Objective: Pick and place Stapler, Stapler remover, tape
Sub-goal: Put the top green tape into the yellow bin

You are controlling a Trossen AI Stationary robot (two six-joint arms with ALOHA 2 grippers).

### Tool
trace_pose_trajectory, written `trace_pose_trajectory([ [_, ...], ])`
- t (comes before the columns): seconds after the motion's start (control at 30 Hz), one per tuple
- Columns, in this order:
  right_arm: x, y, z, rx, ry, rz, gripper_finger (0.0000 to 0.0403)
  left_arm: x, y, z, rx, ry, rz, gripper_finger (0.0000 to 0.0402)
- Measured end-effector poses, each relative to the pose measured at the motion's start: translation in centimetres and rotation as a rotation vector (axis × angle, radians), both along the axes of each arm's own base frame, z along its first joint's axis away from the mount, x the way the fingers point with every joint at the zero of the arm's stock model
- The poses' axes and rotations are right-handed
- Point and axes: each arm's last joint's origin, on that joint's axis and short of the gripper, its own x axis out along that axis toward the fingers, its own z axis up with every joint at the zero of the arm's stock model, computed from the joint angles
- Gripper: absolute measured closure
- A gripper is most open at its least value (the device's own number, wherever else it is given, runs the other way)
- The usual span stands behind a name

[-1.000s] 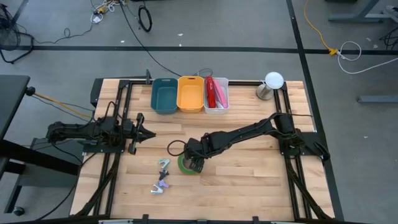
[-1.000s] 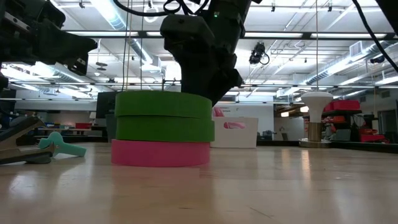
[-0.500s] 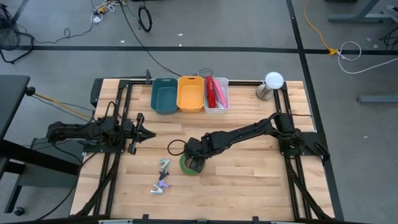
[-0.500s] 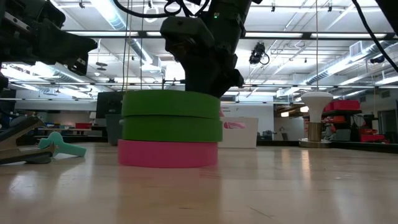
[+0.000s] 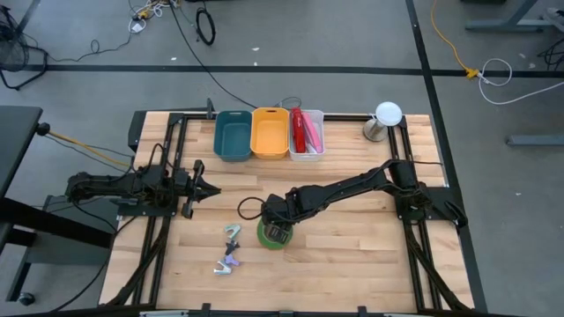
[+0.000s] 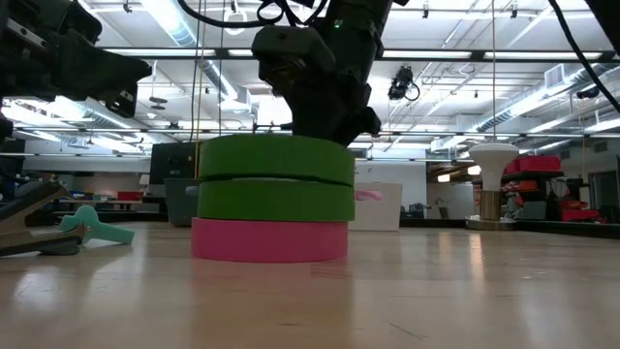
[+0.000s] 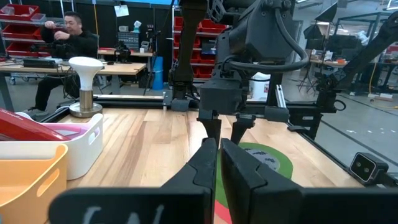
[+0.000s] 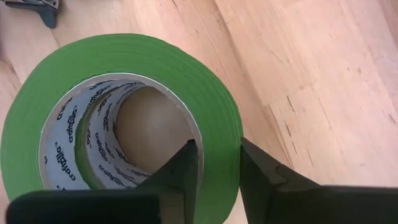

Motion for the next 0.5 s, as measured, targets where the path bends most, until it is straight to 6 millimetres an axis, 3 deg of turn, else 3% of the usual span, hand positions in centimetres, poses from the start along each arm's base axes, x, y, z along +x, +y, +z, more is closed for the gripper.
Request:
trace_pose_trajectory([
  [0.33, -0.5, -1.2, 3.7, 0.035, -0.115, -0.055, 0.0313, 0.0, 0.0, 0.0, 0.0, 0.001, 0.0, 0.0376],
  [0.5, -0.6, -2.7, 5.9, 0.11, -0.201, -0.085, 0.0314, 0.0, 0.0, 0.0, 0.0, 0.0, 0.0, 0.0376],
])
